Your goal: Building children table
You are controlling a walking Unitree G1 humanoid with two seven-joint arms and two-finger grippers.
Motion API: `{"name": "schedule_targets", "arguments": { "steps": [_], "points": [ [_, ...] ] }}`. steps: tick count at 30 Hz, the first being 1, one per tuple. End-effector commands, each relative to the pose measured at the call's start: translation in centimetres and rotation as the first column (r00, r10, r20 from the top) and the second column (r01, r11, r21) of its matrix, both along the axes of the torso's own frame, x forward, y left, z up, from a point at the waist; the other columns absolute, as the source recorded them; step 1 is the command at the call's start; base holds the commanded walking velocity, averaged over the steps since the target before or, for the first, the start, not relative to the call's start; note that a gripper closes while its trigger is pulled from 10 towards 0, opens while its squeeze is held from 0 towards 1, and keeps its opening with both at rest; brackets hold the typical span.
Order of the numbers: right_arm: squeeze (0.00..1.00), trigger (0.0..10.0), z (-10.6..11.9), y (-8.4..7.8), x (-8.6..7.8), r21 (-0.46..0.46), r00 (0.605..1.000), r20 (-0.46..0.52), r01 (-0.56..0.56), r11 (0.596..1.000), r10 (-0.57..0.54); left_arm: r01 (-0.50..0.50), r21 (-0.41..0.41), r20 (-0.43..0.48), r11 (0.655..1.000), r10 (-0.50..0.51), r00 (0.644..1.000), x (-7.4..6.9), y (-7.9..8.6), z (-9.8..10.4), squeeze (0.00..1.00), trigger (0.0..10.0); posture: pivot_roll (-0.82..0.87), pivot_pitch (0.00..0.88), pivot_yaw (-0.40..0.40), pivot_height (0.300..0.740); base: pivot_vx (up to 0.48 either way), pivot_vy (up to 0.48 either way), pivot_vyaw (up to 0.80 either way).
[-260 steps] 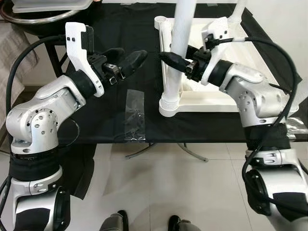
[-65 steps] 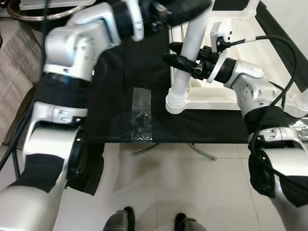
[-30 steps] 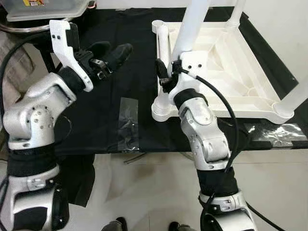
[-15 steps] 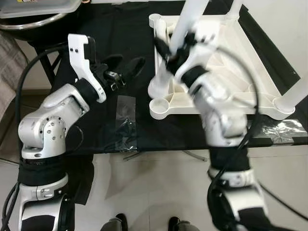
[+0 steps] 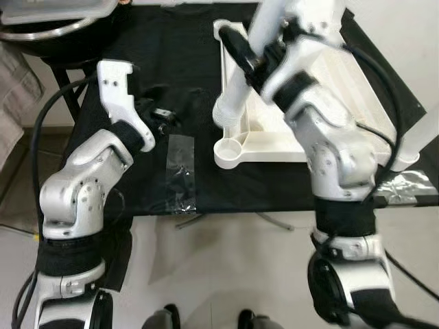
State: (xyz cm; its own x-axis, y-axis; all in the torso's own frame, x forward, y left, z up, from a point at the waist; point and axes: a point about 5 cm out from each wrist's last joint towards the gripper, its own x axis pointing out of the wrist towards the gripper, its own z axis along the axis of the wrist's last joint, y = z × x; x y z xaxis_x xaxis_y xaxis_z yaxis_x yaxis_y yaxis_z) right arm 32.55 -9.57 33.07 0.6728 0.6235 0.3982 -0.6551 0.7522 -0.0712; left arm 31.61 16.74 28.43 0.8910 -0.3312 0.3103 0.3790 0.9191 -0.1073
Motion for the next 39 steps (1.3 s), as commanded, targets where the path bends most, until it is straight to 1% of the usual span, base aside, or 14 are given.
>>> {"name": "schedule_targets", "arguments": {
  "steps": [1, 3, 6, 13, 15, 16, 18, 19, 22, 24, 27, 31, 32, 39],
  "points": [
    [0.0, 10.0, 0.9, 0.6, -2.1, -0.025, 0.986, 0.064, -0.15, 0.988, 0.151, -0.073, 0.058, 0.033, 0.996, 0.071, 0.997, -0.7, 0.6, -0.1, 0.0, 10.0, 0.08, 0.196, -0.025, 0.74, 0.0, 0.0, 0.0],
    [0.0, 10.0, 0.5, -0.1, -3.2, -0.057, 0.972, 0.059, -0.224, 0.973, 0.227, -0.095, 0.073, 0.021, 0.993, 0.094, 0.995, -1.2, 0.9, -0.8, 0.0, 10.0, 0.07, 0.189, -0.026, 0.74, 0.0, 0.0, 0.0],
    [0.0, 10.0, -0.6, -2.2, -5.5, -0.206, 0.924, 0.05, -0.363, 0.909, 0.38, -0.061, 0.066, -0.011, 0.996, 0.062, 0.998, -2.6, 0.5, -2.0, 0.0, 10.0, 0.07, 0.155, -0.032, 0.74, 0.0, 0.0, 0.0],
    [0.0, 10.0, -1.4, -5.1, -5.7, -0.284, 0.899, -0.019, -0.425, 0.859, 0.438, -0.01, 0.023, 0.018, 1.0, 0.01, 1.0, -3.2, 0.4, -1.4, 0.0, 10.0, 0.08, 0.108, -0.04, 0.74, 0.0, 0.0, 0.0],
    [0.0, 10.0, -2.3, -6.2, -6.2, -0.337, 0.872, -0.096, -0.482, 0.809, 0.48, 0.024, 0.026, 0.067, 0.999, -0.026, 0.997, -3.5, 0.9, -0.2, 0.0, 10.0, 0.08, 0.1, -0.042, 0.74, 0.0, 0.0, 0.0],
    [0.0, 10.0, -2.3, -6.2, -6.2, -0.337, 0.872, -0.096, -0.482, 0.809, 0.48, 0.024, 0.026, 0.067, 0.999, -0.026, 0.997, -3.5, 0.9, -0.2, 0.0, 10.0, 0.08, 0.1, -0.042, 0.74, 0.0, 0.0, 0.0],
    [0.0, 10.0, -2.9, -6.4, -6.3, -0.344, 0.862, -0.133, -0.504, 0.792, 0.49, 0.151, 0.054, 0.095, 0.987, -0.156, 0.983, -4.2, 1.0, 0.9, 0.0, 10.0, 0.08, 0.078, -0.043, 0.74, 0.0, 0.0, 0.0],
    [0.0, 10.0, -2.9, -6.4, -6.3, -0.344, 0.862, -0.133, -0.504, 0.792, 0.49, 0.151, 0.054, 0.095, 0.987, -0.156, 0.983, -4.2, 1.0, 0.9, 0.0, 10.0, 0.08, 0.078, -0.043, 0.74, 0.0, 0.0, 0.0],
    [0.0, 10.0, -4.1, -5.7, -6.1, -0.324, 0.849, -0.167, -0.528, 0.785, 0.502, 0.411, 0.117, 0.125, 0.904, -0.424, 0.897, -6.0, 0.0, 2.5, 0.0, 10.0, 0.09, 0.061, -0.041, 0.74, 0.0, 0.0, 0.0],
    [0.0, 10.0, -4.5, -5.5, -6.1, -0.326, 0.845, -0.175, -0.534, 0.78, 0.505, 0.451, 0.12, 0.128, 0.884, -0.464, 0.876, -6.2, -0.2, 2.9, 0.0, 10.0, 0.09, 0.061, -0.041, 0.74, 0.0, 0.0, 0.0],
    [0.0, 10.0, -6.3, -4.4, -5.6, -0.332, 0.85, -0.21, -0.526, 0.783, 0.482, 0.598, 0.153, 0.132, 0.786, -0.616, 0.776, -7.0, -1.5, 4.0, 0.0, 10.0, 0.09, 0.047, -0.03, 0.74, 0.0, 0.0, 0.0],
    [0.0, 10.0, -7.0, -3.9, -5.6, -0.346, 0.847, -0.227, -0.532, 0.773, 0.481, 0.643, 0.185, 0.12, 0.743, -0.666, 0.736, -7.0, -2.2, 4.1, 0.0, 10.0, 0.09, 0.049, -0.024, 0.74, 0.0, 0.0, 0.0],
    [0.0, 10.0, -7.4, -3.5, -5.5, -0.354, 0.844, -0.234, -0.536, 0.766, 0.483, 0.652, 0.187, 0.1, 0.735, -0.674, 0.732, -6.5, -2.5, 4.0, 1.0, 10.0, 0.08, 0.053, -0.019, 0.74, 0.0, 0.0, 0.0],
    [0.0, 10.0, -8.2, -1.5, -5.9, -0.361, 0.818, -0.249, -0.575, 0.734, 0.518, 0.677, 0.2, 0.085, 0.709, -0.701, 0.708, -5.2, -3.9, 4.7, 1.0, 10.0, 0.08, 0.062, -0.012, 0.74, 0.0, 0.0, 0.0]
  ]
}}
